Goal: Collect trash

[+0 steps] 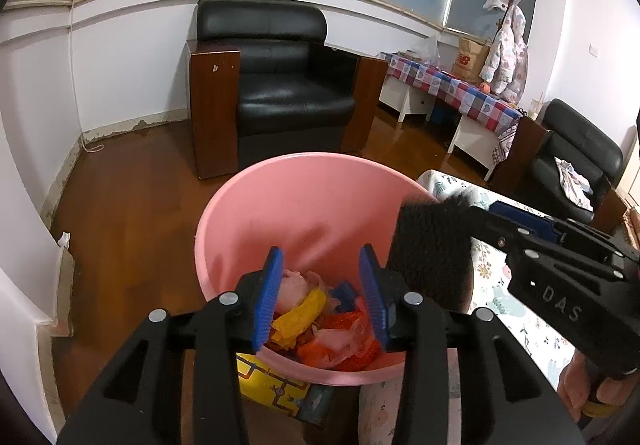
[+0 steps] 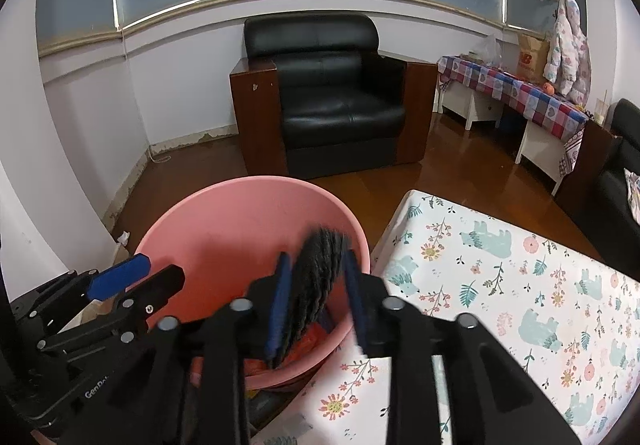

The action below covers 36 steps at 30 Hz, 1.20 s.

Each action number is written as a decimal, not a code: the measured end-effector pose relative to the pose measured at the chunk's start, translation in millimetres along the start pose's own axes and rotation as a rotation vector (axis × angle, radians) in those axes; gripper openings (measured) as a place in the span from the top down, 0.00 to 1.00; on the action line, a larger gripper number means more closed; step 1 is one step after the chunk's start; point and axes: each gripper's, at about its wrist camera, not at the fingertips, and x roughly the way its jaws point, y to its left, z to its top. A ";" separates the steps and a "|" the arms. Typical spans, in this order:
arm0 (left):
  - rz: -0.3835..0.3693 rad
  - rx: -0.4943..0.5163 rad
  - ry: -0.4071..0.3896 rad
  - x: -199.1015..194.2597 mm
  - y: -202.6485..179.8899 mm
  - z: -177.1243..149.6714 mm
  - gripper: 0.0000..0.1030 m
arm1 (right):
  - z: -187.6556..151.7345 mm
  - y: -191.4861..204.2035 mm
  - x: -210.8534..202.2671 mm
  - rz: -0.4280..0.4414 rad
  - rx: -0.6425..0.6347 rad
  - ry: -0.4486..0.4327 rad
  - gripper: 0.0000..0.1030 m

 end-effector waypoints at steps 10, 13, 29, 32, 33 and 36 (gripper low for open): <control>0.002 0.003 -0.007 -4.5 -1.2 2.6 0.61 | -5.1 -14.3 -23.6 0.027 0.036 -0.030 0.65; 0.000 0.014 -0.008 -8.3 -5.4 1.8 0.61 | -8.5 -20.0 -33.4 0.031 0.049 -0.036 0.62; -0.019 0.030 0.018 -26.4 -26.3 -3.6 0.61 | -44.6 -26.7 -81.1 0.067 0.084 -0.027 0.58; -0.025 0.032 0.013 -31.5 -30.4 -3.6 0.61 | -50.5 -27.9 -91.2 0.066 0.084 -0.032 0.55; -0.025 0.034 0.012 -33.8 -33.1 -4.5 0.61 | -52.6 -28.2 -94.7 0.065 0.085 -0.035 0.55; -0.032 0.040 0.012 -38.5 -38.8 -5.3 0.61 | -57.1 -30.1 -103.9 0.063 0.091 -0.041 0.53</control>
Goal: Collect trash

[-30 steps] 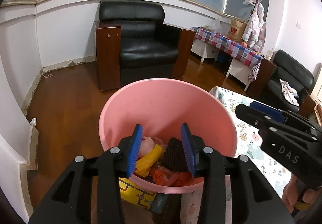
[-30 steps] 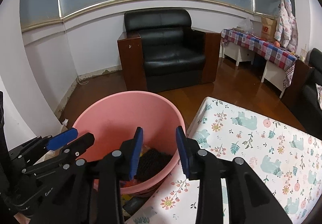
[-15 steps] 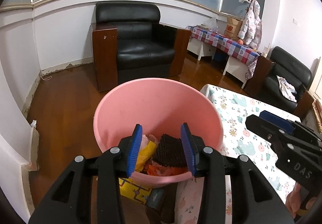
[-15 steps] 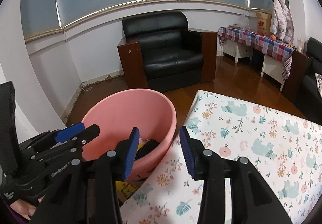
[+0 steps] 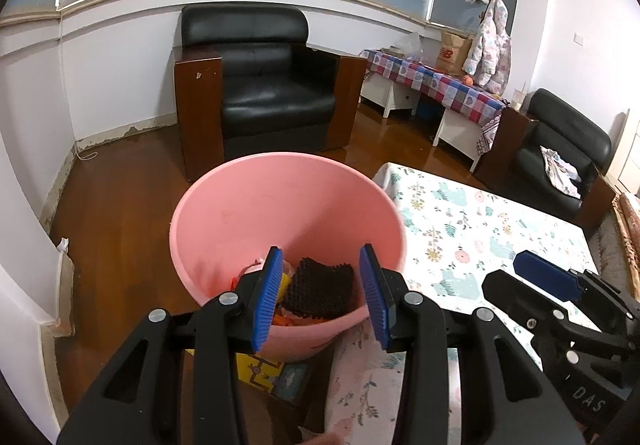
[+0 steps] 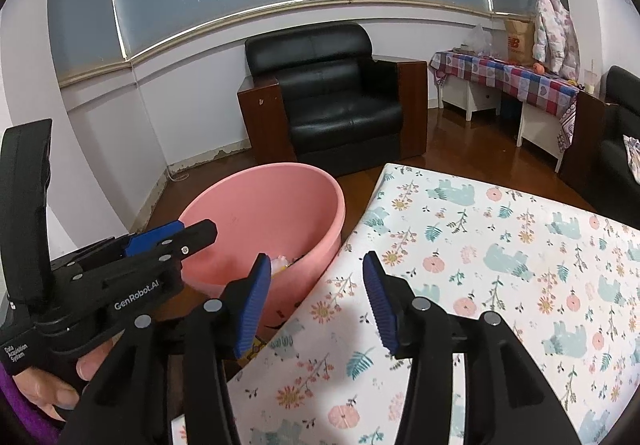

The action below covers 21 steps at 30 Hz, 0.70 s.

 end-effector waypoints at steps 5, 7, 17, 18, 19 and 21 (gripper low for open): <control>0.004 0.029 -0.005 -9.5 -12.3 -0.8 0.61 | -2.5 -4.7 -16.1 -0.001 0.022 -0.018 0.52; 0.003 0.033 -0.009 -12.8 -16.4 -0.8 0.61 | -3.7 -6.1 -23.0 -0.002 0.027 -0.026 0.52; -0.013 0.058 -0.032 -29.4 -33.2 -6.4 0.48 | -13.0 -9.1 -48.8 -0.012 0.038 -0.051 0.47; -0.014 0.062 -0.033 -30.5 -35.0 -7.3 0.48 | -14.0 -10.2 -50.9 -0.013 0.041 -0.052 0.47; -0.015 0.067 -0.033 -31.4 -37.2 -8.2 0.48 | -13.7 -11.2 -51.7 -0.013 0.044 -0.053 0.47; -0.017 0.073 -0.033 -32.7 -40.2 -9.0 0.48 | -14.5 -13.7 -56.2 -0.015 0.050 -0.058 0.46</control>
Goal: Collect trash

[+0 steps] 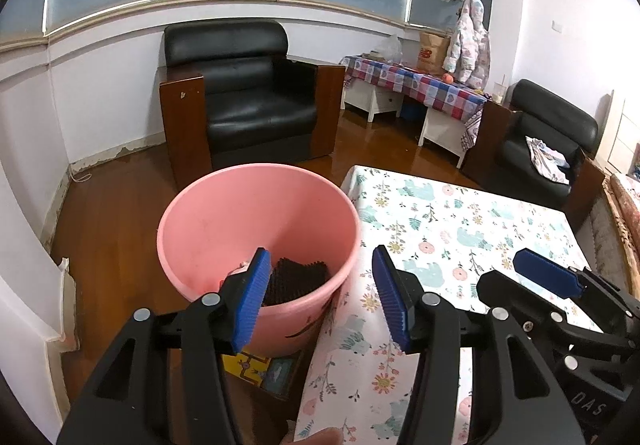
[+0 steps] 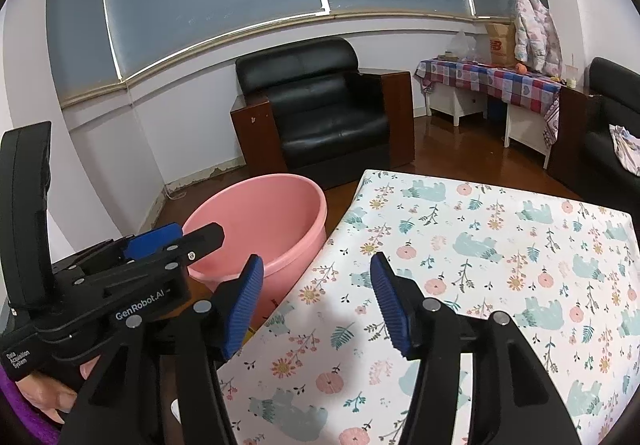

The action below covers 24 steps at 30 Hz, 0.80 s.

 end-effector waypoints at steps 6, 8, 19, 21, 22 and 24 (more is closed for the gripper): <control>-0.007 0.014 -0.002 -2.6 -7.7 -1.6 0.48 | -1.3 -6.1 -8.9 -0.011 0.012 -0.011 0.46; -0.007 0.018 -0.002 -3.0 -9.5 -2.4 0.48 | -2.9 -8.1 -12.0 -0.016 0.013 -0.014 0.46; 0.011 0.023 0.001 -3.0 -18.8 -5.7 0.48 | -8.1 -14.8 -20.7 -0.045 0.029 -0.022 0.45; 0.013 0.023 0.004 -2.4 -20.7 -6.1 0.48 | -8.9 -17.3 -21.6 -0.049 0.038 -0.020 0.45; 0.015 0.024 0.005 -1.9 -21.8 -6.9 0.48 | -9.2 -18.2 -21.5 -0.050 0.041 -0.020 0.45; 0.019 0.026 0.006 -1.9 -22.5 -8.4 0.48 | -9.9 -20.4 -22.2 -0.053 0.045 -0.019 0.45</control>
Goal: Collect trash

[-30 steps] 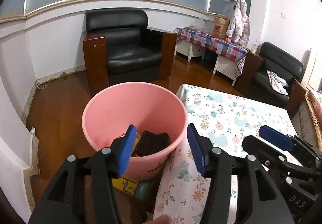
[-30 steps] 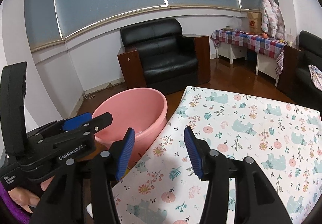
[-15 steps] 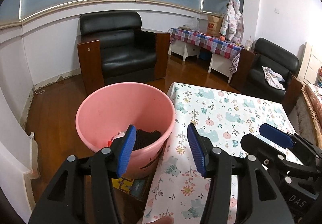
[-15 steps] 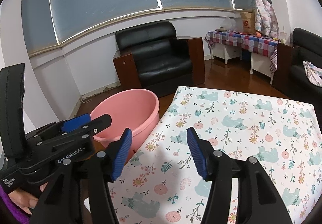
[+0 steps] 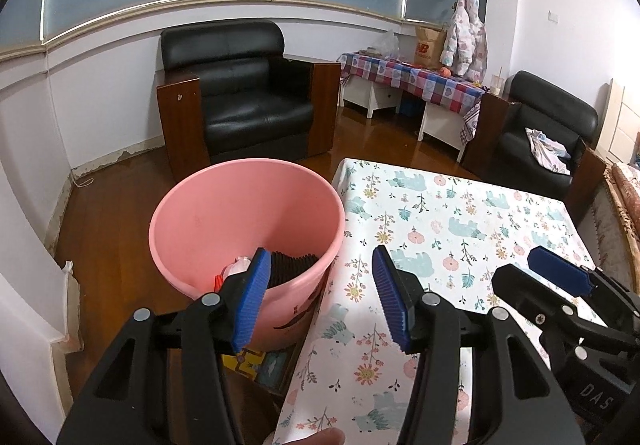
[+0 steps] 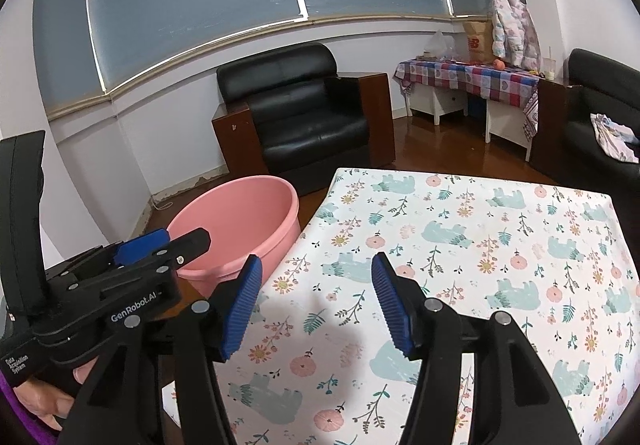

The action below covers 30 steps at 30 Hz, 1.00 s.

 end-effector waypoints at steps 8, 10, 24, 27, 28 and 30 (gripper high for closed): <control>0.005 0.013 0.004 1.1 -5.7 -4.8 0.48 | 0.7 -0.7 1.2 -0.002 0.001 0.000 0.43; 0.005 0.014 0.006 2.0 -5.7 -5.5 0.48 | 0.1 -0.6 1.7 -0.005 0.001 -0.002 0.43; 0.001 0.011 0.010 3.2 -6.6 -9.6 0.48 | -4.0 0.3 8.2 -0.010 0.005 0.012 0.43; 0.002 0.011 0.009 3.6 -6.5 -9.9 0.48 | -4.3 0.4 8.8 -0.010 0.003 0.013 0.43; 0.001 0.010 0.010 3.7 -6.4 -10.0 0.48 | -4.7 1.2 9.7 -0.010 0.003 0.014 0.43; 0.001 0.010 0.010 3.8 -6.2 -9.9 0.48 | -5.1 1.7 11.0 -0.010 0.001 0.015 0.43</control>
